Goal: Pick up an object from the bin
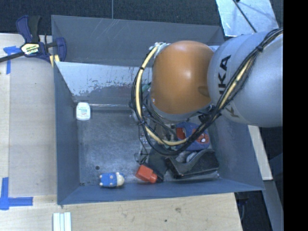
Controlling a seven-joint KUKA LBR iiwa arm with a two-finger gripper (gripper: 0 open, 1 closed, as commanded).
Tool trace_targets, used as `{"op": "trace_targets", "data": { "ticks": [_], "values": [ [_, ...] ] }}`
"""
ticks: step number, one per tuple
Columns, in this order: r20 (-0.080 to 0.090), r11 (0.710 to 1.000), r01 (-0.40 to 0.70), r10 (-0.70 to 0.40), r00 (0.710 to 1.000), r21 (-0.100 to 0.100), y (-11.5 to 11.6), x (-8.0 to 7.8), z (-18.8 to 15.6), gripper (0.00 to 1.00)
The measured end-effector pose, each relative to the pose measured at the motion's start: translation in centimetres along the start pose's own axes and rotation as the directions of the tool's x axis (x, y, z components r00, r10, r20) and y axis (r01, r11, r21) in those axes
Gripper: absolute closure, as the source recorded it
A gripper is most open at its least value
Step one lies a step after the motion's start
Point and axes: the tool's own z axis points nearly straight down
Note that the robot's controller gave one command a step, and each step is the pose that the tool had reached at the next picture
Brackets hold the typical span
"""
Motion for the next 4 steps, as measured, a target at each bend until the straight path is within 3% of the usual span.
{"op": "trace_targets", "data": {
  "ticks": [1,2,3,4],
  "values": [
    [0.001,0.946,0.325,-0.325,0.946,0.0,5.9,1.8,10.4,0.0],
    [0.012,0.954,0.299,-0.299,0.954,-0.003,4.3,1.8,14.6,0.0],
    [0.013,0.911,0.411,-0.411,0.911,0.003,5.3,1.6,14.6,0.0],
    [0.023,0.913,0.409,-0.408,0.912,0.003,5.4,1.3,14.4,1.0]
  ]
}}
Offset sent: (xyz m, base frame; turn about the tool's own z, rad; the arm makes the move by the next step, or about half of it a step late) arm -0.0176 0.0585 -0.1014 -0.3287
